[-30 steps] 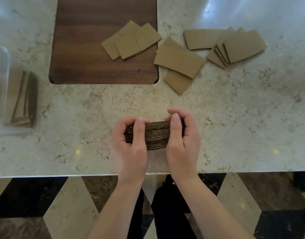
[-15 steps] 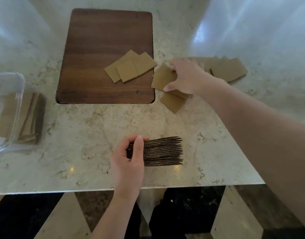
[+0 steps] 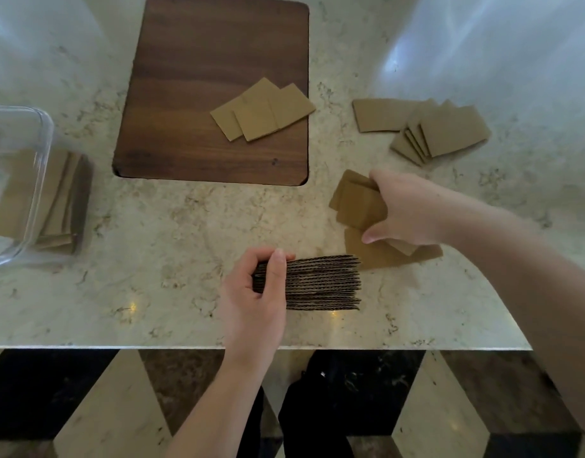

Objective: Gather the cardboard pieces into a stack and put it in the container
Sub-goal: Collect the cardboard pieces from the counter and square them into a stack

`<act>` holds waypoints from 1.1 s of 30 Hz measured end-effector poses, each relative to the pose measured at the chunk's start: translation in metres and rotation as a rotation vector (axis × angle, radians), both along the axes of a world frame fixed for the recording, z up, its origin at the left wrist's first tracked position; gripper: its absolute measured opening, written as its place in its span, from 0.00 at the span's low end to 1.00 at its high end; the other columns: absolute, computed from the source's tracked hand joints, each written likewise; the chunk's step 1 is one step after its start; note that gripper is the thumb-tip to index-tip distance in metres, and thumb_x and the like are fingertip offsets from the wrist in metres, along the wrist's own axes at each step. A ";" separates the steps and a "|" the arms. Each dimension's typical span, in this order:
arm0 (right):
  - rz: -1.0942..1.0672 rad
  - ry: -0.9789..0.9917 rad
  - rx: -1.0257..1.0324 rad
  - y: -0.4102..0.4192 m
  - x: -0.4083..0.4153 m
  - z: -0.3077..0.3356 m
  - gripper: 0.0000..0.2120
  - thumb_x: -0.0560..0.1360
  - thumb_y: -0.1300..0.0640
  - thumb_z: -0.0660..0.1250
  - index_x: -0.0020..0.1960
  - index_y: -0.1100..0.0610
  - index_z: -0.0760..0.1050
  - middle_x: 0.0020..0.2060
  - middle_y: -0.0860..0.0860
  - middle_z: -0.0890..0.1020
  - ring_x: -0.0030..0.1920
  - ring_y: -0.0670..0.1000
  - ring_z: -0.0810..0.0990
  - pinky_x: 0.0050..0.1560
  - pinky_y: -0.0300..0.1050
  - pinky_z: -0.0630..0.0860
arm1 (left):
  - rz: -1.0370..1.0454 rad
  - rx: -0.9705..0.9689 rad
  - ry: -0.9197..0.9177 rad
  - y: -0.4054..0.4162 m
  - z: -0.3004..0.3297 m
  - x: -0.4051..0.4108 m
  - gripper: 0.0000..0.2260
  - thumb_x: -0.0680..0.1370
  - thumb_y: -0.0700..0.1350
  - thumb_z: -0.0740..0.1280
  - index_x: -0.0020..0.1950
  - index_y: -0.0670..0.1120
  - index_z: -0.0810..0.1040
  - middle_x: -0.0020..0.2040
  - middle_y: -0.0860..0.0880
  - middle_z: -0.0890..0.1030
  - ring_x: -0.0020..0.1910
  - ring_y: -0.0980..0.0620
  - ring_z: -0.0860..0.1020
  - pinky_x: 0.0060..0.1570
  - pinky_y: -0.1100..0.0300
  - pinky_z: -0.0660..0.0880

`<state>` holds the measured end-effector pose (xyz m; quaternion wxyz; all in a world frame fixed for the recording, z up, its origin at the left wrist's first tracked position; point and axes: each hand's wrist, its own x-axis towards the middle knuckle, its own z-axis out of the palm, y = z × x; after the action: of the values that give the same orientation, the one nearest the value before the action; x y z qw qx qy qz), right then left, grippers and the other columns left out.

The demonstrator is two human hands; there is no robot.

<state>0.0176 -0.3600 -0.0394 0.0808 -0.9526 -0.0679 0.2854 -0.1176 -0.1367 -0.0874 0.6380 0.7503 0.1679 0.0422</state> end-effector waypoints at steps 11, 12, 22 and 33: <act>-0.384 -0.210 0.582 -0.008 -0.026 0.021 0.28 0.68 0.52 0.83 0.60 0.46 0.70 0.47 0.38 0.79 0.40 0.24 0.78 0.33 0.22 0.73 | 0.000 0.006 -0.031 -0.001 -0.001 -0.001 0.10 0.82 0.55 0.65 0.47 0.55 0.83 0.44 0.57 0.88 0.45 0.58 0.85 0.46 0.66 0.79; -0.419 -0.268 0.634 -0.003 -0.027 0.024 0.27 0.69 0.52 0.83 0.60 0.46 0.70 0.47 0.38 0.79 0.41 0.24 0.78 0.35 0.21 0.73 | -0.001 0.004 -0.037 0.000 -0.001 -0.001 0.09 0.82 0.54 0.65 0.47 0.55 0.84 0.44 0.58 0.88 0.45 0.59 0.84 0.46 0.65 0.79; 0.129 -0.182 0.401 0.074 -0.060 0.018 0.09 0.81 0.48 0.68 0.59 0.49 0.73 0.44 0.36 0.76 0.41 0.41 0.76 0.38 0.34 0.69 | 0.013 -0.134 -0.047 0.001 -0.002 -0.003 0.20 0.80 0.49 0.67 0.73 0.53 0.70 0.74 0.53 0.76 0.75 0.48 0.75 0.73 0.37 0.73; 0.194 -0.255 0.330 0.087 -0.080 0.012 0.14 0.78 0.40 0.56 0.53 0.49 0.72 0.47 0.45 0.78 0.48 0.50 0.76 0.51 0.50 0.73 | -0.003 -0.027 -0.099 -0.003 -0.004 -0.004 0.11 0.83 0.50 0.62 0.55 0.48 0.82 0.52 0.44 0.84 0.54 0.36 0.82 0.54 0.32 0.77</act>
<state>-0.0626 -0.2729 -0.0273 0.1985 -0.9438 -0.2146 0.1542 -0.1218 -0.1394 -0.0911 0.6556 0.7389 0.1358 0.0760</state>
